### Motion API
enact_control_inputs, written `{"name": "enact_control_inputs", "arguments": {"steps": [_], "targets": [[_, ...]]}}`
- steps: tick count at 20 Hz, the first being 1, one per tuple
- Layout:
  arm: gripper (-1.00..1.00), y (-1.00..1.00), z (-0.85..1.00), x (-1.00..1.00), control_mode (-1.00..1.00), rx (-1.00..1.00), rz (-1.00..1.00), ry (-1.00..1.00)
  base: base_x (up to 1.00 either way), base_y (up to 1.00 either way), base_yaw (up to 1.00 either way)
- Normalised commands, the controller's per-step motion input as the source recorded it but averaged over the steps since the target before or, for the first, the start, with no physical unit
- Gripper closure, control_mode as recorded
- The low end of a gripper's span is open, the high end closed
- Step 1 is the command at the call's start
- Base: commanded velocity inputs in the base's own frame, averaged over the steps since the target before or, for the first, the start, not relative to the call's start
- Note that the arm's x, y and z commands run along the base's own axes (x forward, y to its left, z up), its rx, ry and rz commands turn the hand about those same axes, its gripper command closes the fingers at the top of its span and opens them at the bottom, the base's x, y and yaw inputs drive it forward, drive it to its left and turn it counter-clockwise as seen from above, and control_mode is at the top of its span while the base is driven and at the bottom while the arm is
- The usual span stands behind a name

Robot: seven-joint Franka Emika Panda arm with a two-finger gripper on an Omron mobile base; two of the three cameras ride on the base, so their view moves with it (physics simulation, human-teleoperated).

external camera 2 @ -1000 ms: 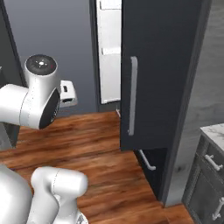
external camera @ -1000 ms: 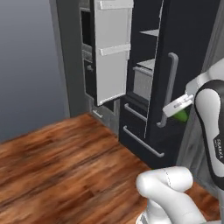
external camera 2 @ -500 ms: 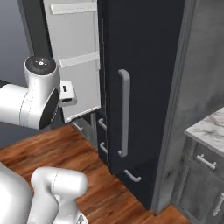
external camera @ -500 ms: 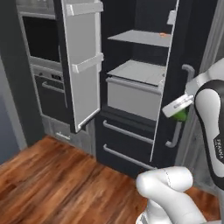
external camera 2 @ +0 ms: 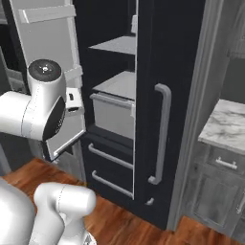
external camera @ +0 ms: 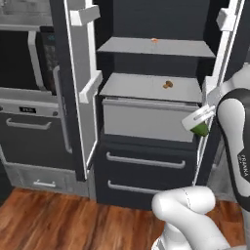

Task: Transport the steak and avocado to the fridge. Place the steak on the rack containing meat and place the avocado on the rack containing the vegetable, ensuring meats and vegetables are on different racks.

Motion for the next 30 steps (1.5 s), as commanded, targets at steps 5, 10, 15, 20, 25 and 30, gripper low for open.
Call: {"name": "enact_control_inputs", "arguments": {"steps": [5,10,15,20,25,30], "targets": [[1.00,0.00,0.00,0.00,1.00,0.00,0.00,0.00,0.08,0.93,-0.54],[1.00,0.00,0.00,0.00,1.00,0.00,0.00,0.00,0.58,0.21,-0.31],[1.00,0.00,0.00,0.00,1.00,0.00,0.00,0.00,0.82,0.05,-0.28],[1.00,0.00,0.00,0.00,1.00,0.00,0.00,0.00,1.00,0.37,-0.35],[1.00,0.00,0.00,0.00,1.00,0.00,0.00,0.00,0.99,0.56,-0.40],[1.00,0.00,0.00,0.00,1.00,0.00,0.00,0.00,0.62,0.28,-0.22]]}}
